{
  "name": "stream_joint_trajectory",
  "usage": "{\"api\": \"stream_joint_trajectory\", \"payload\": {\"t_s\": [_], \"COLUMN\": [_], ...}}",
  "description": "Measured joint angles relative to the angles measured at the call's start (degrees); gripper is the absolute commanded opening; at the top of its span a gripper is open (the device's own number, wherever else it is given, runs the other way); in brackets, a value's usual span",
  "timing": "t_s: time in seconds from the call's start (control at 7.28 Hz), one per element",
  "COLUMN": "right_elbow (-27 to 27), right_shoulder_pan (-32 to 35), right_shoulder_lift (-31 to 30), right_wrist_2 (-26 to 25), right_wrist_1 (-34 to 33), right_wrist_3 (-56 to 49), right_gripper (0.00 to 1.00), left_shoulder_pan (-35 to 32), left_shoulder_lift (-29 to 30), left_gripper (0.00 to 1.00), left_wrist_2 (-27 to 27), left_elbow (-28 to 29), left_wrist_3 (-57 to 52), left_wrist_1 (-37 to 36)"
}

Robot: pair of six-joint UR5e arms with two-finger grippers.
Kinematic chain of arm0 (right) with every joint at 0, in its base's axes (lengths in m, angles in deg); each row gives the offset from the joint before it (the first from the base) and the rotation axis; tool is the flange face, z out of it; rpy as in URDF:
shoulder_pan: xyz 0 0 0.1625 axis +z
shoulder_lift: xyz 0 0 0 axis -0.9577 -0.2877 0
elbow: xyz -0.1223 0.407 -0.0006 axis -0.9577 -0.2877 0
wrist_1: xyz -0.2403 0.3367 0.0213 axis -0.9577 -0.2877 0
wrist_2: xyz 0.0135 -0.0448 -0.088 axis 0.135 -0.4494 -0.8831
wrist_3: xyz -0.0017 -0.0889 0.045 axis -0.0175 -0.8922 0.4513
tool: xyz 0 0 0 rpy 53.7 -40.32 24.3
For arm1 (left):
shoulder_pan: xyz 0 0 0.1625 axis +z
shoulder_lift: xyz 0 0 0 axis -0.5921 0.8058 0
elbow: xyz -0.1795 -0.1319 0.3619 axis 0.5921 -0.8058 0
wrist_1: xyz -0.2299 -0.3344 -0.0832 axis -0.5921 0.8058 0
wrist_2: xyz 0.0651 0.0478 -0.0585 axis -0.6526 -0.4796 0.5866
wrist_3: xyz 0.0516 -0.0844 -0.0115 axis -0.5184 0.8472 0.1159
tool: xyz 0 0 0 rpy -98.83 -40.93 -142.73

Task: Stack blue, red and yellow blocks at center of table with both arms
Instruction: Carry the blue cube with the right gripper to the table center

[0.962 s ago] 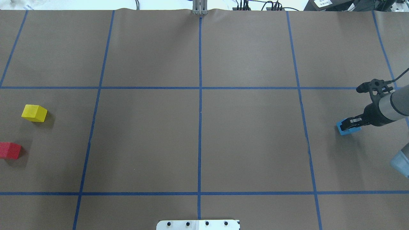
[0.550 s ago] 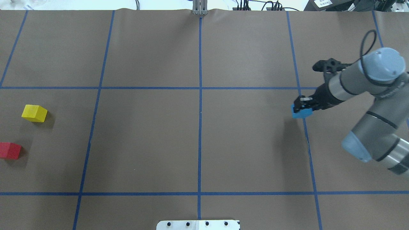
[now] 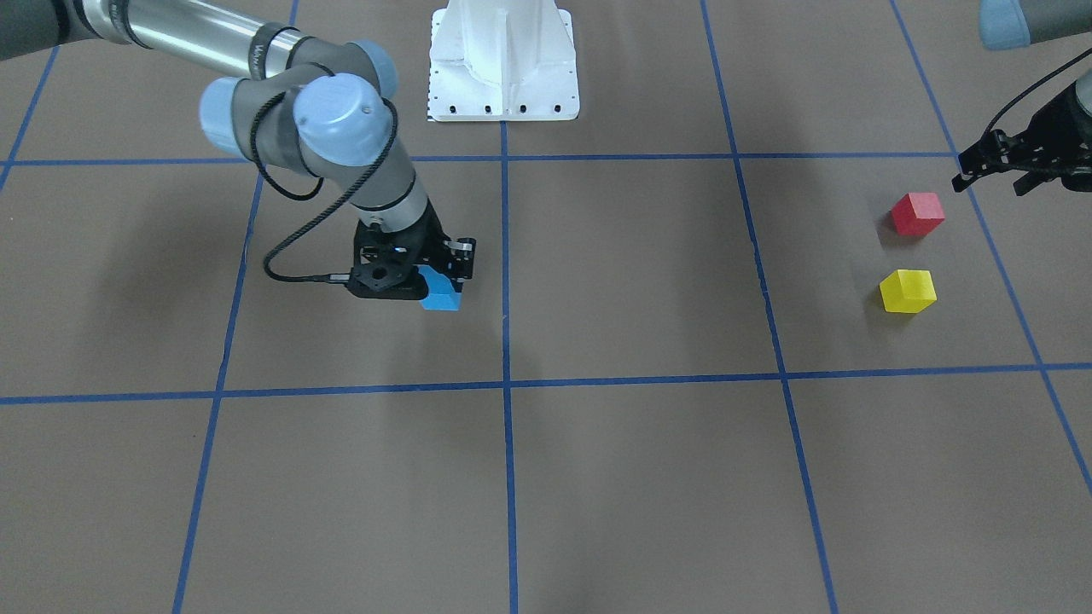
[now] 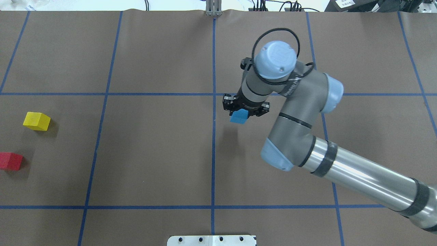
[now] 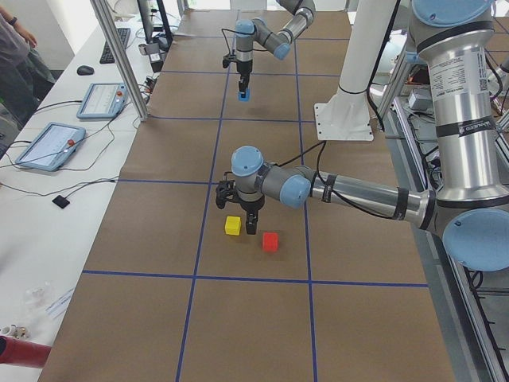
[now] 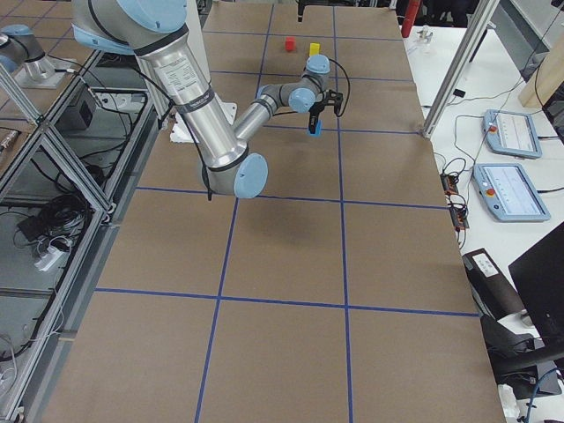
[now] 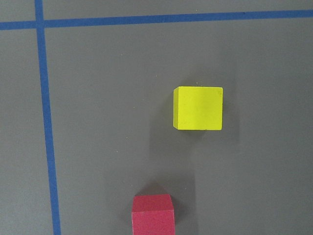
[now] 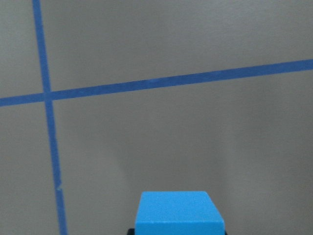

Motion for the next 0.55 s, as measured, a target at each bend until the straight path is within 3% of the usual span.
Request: {"api": "stream_joint_trajectory", "payload": {"t_s": [0.27, 0.55], "right_elbow": [-6.46, -8.29], "right_shoulder_pan": [-1.96, -3.55], "right_shoulder_lift": [5.93, 6.8], "right_wrist_2": [-2.19, -3.23], "right_wrist_1": [-0.06, 0.23], "right_wrist_3": [2.72, 2.78], "right_gripper": [0.0, 0.0], "left_shoulder_pan": [0.0, 0.0], "left_shoulder_lift": [0.05, 0.06], "left_gripper": [1.0, 1.0], "left_wrist_2": [0.0, 0.0], "left_elbow": [-0.06, -0.18], "left_wrist_3": [0.0, 0.0], "left_wrist_1": [0.0, 0.0]}}
